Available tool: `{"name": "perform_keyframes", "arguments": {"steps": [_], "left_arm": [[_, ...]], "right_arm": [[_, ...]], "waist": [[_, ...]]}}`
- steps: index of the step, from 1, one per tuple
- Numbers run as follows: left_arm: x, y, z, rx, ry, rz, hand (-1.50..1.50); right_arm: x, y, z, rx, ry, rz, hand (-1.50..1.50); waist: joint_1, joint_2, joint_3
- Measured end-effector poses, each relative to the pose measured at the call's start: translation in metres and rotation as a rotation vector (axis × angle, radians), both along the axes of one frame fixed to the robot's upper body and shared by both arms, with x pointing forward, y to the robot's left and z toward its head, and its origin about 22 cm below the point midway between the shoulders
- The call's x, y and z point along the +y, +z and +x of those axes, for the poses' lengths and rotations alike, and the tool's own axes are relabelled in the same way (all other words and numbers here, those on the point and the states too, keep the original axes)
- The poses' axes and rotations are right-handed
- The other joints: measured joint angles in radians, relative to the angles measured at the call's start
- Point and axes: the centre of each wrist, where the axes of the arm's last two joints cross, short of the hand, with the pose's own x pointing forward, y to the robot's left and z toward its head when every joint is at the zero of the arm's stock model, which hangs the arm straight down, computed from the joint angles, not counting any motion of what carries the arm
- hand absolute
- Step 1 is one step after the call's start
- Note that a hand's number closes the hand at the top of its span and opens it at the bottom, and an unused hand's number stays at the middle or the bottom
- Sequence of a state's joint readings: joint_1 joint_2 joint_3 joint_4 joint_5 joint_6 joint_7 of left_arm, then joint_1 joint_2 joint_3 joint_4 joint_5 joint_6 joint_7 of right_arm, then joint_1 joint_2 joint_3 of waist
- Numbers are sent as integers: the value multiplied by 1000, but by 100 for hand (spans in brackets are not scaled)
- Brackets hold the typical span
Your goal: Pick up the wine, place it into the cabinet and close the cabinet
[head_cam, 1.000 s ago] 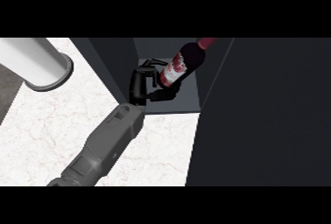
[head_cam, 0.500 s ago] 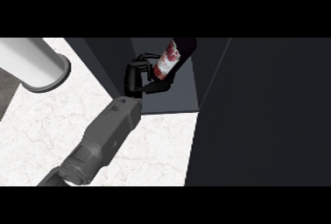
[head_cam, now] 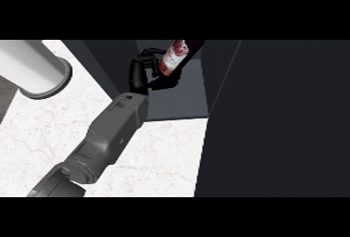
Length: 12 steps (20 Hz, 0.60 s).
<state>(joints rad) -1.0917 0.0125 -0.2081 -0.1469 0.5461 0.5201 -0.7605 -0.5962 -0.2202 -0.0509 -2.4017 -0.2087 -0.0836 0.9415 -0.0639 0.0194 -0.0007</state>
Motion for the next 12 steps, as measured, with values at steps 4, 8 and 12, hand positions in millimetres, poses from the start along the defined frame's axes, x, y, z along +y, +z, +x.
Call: {"name": "perform_keyframes", "arguments": {"steps": [4, 8, 12], "left_arm": [[3, 3, 4, 13, 29, 56, 150], [7, 3, 4, 40, 47, 70, 150], [10, 2, 5, 61, 75, 93, 150]], "right_arm": [[2, -3, 1, -2, 13, 1, -150], [5, -2, 1, -9, 30, 3, -150], [5, 0, 1, -21, 33, 1, -150]], "waist": [[-7, 5, 0], [-15, 8, -1], [-24, 12, 0]]}}
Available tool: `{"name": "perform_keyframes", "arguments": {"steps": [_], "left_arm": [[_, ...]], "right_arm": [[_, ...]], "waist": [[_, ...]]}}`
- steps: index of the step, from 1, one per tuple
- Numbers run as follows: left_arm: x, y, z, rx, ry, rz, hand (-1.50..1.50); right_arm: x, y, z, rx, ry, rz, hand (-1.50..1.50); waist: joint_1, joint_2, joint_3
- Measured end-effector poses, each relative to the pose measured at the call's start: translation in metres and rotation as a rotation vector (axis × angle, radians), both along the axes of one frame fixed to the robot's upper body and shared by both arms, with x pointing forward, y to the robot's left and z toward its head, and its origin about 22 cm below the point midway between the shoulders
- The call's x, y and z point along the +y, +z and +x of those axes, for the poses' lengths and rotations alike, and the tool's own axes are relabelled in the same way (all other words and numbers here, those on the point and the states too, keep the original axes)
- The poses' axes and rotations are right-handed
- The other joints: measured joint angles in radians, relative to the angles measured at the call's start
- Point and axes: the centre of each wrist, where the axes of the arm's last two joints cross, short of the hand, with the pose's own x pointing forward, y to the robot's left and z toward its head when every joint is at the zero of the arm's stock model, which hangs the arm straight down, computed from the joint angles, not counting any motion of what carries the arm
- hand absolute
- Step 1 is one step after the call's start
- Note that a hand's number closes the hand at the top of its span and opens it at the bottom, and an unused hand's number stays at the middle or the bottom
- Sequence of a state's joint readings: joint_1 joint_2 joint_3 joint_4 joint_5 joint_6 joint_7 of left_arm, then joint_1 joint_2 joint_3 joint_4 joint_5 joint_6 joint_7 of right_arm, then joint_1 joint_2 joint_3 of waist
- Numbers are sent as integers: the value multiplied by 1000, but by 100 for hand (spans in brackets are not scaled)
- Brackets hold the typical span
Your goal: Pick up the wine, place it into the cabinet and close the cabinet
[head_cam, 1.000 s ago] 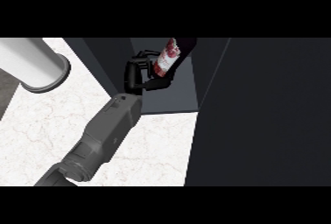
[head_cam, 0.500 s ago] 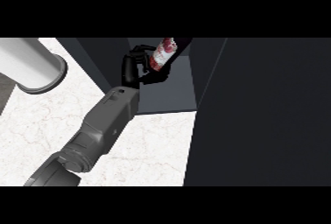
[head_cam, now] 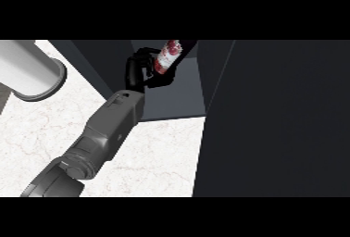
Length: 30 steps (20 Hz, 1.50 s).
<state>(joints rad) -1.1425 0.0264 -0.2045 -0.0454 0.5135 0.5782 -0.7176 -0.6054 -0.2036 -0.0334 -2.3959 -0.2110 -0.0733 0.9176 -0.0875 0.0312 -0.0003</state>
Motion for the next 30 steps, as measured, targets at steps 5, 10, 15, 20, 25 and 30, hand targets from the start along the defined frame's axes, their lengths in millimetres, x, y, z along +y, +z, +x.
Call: {"name": "perform_keyframes", "arguments": {"steps": [5, 10, 15, 20, 25, 30], "left_arm": [[3, -2, -1, 36, 22, -29, 150], [0, -15, -9, 61, -6, -176, 150], [3, -28, -16, 96, -24, -288, 150], [8, -42, -25, 123, -34, -358, 150], [16, -60, -37, 129, -33, -395, 150], [21, -72, -46, 163, -32, -419, 150]], "right_arm": [[0, 1, 0, -7, 4, -1, -150], [0, -1, 0, 3, 10, 2, -150], [1, 1, 0, -6, 18, 8, -150], [6, 2, 0, -7, 47, 8, -150], [8, 0, 1, -7, 63, 12, -150], [8, -1, 2, -8, 74, 17, -150]], "waist": [[-12, 5, -1], [-12, 6, -2], [-26, 7, -3], [-39, 7, -3], [-54, 7, -4], [-71, 7, -4]]}}
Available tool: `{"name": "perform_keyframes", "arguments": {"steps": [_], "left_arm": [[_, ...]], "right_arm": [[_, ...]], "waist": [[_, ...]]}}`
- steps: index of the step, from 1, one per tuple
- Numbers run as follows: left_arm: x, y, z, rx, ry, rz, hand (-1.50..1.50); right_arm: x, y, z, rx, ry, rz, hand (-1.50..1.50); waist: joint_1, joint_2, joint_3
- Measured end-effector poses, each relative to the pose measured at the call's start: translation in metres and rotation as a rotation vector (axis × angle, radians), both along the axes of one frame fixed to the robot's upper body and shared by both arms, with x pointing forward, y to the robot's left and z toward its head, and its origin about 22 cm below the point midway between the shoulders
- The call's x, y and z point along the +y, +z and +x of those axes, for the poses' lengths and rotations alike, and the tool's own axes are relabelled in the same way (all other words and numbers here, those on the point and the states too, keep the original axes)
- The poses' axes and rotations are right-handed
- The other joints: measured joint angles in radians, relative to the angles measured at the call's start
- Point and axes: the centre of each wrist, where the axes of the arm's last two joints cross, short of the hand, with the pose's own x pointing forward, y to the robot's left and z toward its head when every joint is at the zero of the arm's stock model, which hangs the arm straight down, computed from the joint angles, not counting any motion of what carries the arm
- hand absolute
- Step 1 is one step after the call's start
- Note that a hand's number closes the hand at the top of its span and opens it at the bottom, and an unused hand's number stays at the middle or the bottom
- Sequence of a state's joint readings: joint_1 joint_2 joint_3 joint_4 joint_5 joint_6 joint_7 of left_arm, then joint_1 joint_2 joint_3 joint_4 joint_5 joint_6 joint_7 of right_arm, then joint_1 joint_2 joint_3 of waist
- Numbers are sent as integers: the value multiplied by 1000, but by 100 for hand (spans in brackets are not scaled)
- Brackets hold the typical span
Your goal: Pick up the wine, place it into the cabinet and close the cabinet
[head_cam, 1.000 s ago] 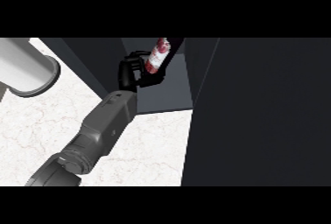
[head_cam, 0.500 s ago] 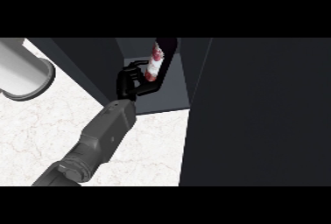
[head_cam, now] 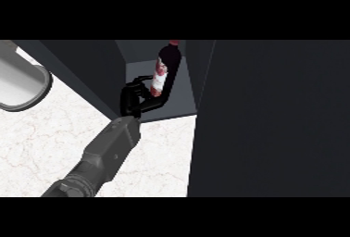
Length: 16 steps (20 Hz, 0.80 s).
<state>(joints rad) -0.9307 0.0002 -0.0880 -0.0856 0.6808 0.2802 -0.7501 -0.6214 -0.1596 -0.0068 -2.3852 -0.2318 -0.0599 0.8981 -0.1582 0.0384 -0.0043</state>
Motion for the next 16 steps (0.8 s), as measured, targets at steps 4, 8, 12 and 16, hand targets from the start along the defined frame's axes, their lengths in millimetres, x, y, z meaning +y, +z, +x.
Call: {"name": "perform_keyframes", "arguments": {"steps": [4, 8, 12, 16], "left_arm": [[2, -6, -4, 14, 9, 8, 150], [5, -12, -10, 20, 27, 20, 150], [5, -14, -12, 21, 33, 29, 150], [0, -5, -5, 3, 35, 32, 150]], "right_arm": [[1, -1, 0, 3, 16, -1, -150], [1, 0, 2, -1, 29, 4, -150], [0, 1, 2, 3, 30, 2, -150], [0, 0, 3, 7, 40, 11, -150]], "waist": [[-9, -2, 0], [-19, 1, -1], [-24, 0, -1], [-25, 1, -1]]}}
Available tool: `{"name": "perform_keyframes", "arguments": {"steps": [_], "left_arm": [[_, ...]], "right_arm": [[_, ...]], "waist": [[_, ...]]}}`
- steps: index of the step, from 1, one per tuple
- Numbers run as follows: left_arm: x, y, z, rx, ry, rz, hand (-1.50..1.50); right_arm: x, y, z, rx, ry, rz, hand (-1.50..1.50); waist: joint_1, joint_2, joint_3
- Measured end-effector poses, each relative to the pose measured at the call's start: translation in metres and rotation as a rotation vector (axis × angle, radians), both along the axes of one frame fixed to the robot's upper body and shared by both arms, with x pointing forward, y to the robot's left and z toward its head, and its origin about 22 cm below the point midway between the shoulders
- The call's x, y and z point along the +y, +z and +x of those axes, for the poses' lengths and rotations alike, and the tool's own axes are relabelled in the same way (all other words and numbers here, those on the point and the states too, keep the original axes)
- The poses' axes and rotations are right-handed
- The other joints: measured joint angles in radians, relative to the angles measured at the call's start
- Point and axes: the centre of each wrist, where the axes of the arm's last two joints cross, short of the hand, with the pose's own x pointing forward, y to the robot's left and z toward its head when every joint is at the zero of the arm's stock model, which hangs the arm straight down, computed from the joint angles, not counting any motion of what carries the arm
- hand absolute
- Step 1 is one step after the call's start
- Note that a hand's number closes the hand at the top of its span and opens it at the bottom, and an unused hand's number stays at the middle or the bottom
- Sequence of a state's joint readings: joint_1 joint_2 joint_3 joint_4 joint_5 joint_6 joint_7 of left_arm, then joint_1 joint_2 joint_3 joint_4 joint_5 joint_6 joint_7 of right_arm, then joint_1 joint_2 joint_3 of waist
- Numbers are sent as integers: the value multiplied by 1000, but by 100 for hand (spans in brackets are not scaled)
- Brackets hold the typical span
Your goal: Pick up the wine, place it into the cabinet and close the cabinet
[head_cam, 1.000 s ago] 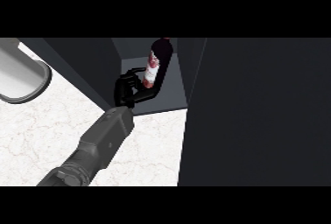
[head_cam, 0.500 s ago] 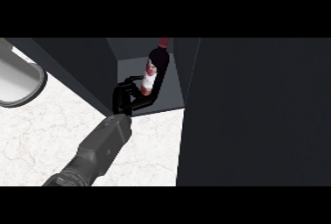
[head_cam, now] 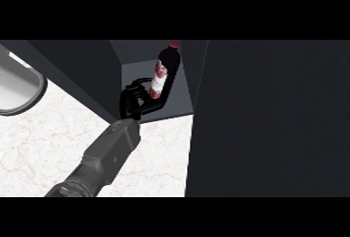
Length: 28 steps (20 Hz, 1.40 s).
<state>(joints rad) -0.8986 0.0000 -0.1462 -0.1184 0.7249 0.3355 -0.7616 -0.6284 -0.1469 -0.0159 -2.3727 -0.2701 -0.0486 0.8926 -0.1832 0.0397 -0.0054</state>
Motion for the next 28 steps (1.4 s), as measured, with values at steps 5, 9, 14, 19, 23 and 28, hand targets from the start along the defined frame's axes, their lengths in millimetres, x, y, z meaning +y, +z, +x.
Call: {"name": "perform_keyframes", "arguments": {"steps": [5, 9, 14, 19, 23, 28], "left_arm": [[-6, 11, 8, -10, 10, 9, 150], [-14, 27, 18, -28, 21, 18, 150], [-23, 48, 31, -34, 29, 26, 150], [-30, 62, 39, -36, 34, 39, 150], [-33, 71, 44, -15, 43, 21, 150], [-36, 79, 49, 13, 50, 4, 150]], "right_arm": [[-1, 1, 1, 5, -3, 8, -150], [-2, -1, 1, 4, -1, 5, -150], [-5, -2, 2, 5, -12, 7, -150], [-7, -5, 2, 5, -20, 5, -150], [-10, -8, 2, 8, -34, -4, -150], [-14, -10, 3, 2, -45, -2, -150]], "waist": [[1, 0, 0], [0, 2, 1], [6, 3, 2], [10, 6, 3], [18, 8, 3], [25, 12, 4]]}}
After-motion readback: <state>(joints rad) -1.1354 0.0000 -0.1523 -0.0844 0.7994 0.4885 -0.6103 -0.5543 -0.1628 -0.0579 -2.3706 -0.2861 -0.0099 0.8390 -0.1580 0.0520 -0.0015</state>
